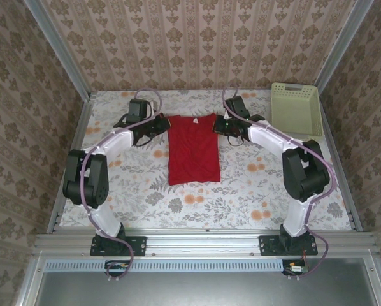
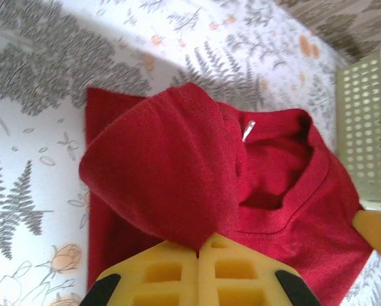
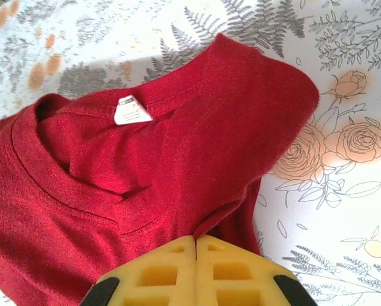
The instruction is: Fold the inside-out t-shirt
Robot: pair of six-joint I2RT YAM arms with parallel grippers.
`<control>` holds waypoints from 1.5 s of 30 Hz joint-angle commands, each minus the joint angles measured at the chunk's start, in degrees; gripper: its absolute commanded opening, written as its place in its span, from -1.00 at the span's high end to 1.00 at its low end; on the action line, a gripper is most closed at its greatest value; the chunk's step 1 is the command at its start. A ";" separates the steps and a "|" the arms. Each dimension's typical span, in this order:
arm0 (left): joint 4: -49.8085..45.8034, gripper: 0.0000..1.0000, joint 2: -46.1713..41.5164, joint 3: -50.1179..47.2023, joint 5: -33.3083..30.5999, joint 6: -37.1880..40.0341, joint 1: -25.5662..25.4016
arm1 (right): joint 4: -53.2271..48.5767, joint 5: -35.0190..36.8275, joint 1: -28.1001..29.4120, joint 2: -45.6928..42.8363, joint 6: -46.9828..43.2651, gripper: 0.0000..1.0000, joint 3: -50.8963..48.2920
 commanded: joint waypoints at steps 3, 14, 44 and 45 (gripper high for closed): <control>-4.11 0.83 6.53 2.40 -1.40 2.99 1.63 | -4.21 2.05 -0.25 7.04 -3.38 1.00 3.62; -7.97 0.02 15.57 8.31 -0.09 6.82 2.85 | -6.19 1.44 -0.52 13.47 -6.74 -0.32 7.86; 2.84 0.78 19.92 6.09 4.23 1.95 -2.98 | -6.01 -1.28 5.29 21.88 -1.65 0.82 14.67; 4.17 0.84 18.29 4.14 4.29 1.63 -2.89 | -4.17 -2.07 5.20 20.20 -1.30 0.87 12.32</control>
